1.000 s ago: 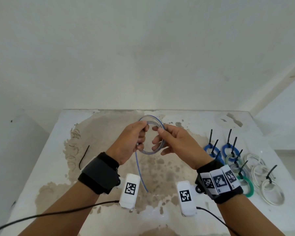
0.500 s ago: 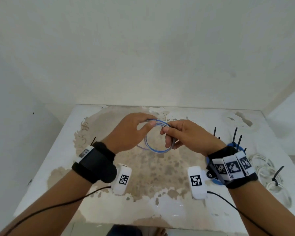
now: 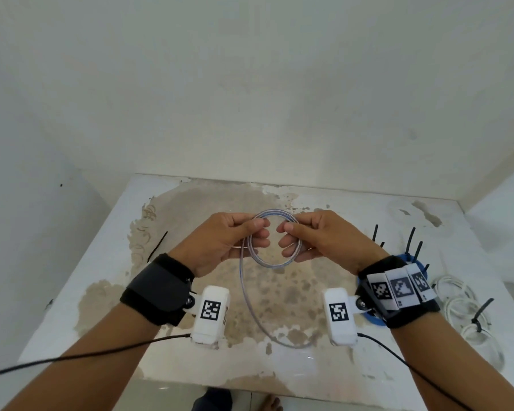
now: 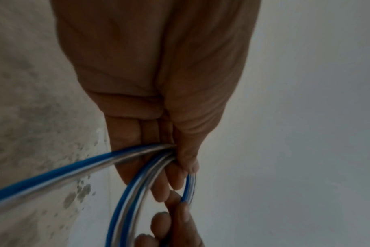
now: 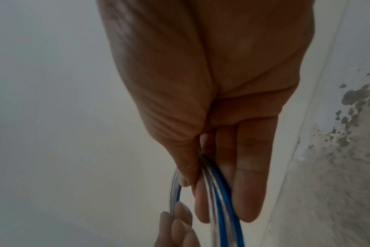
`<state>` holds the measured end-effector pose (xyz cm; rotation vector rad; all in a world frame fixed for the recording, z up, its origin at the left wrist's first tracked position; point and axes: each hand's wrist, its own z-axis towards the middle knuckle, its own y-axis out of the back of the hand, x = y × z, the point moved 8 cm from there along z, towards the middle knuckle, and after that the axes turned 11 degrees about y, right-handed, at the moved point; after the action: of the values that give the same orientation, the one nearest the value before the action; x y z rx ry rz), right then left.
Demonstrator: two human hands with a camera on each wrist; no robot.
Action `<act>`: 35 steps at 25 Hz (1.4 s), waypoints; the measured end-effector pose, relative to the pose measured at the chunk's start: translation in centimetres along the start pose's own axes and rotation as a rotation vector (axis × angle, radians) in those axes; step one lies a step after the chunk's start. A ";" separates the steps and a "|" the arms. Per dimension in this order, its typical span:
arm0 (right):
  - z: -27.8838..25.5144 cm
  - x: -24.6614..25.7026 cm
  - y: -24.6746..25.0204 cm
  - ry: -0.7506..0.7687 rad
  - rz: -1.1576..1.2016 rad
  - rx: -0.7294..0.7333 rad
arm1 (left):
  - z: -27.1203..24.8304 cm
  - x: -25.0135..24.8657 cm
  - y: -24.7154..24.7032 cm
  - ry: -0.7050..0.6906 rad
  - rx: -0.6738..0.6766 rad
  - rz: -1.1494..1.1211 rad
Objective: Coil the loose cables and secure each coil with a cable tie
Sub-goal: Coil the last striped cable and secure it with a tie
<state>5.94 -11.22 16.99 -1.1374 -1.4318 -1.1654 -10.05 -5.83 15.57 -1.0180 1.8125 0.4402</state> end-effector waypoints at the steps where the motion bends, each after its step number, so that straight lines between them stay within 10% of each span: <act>1: 0.1 -0.1 0.0 0.003 0.031 -0.016 | 0.1 0.2 0.1 0.005 -0.003 -0.046; 35: 2.3 -4.6 -2.8 0.012 0.165 -0.330 | 1.8 1.2 1.6 -0.149 -0.399 -0.490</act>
<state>3.54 -9.71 11.89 -1.4429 -1.1375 -1.3177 -10.53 -4.24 13.46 -1.6070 1.3054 0.5642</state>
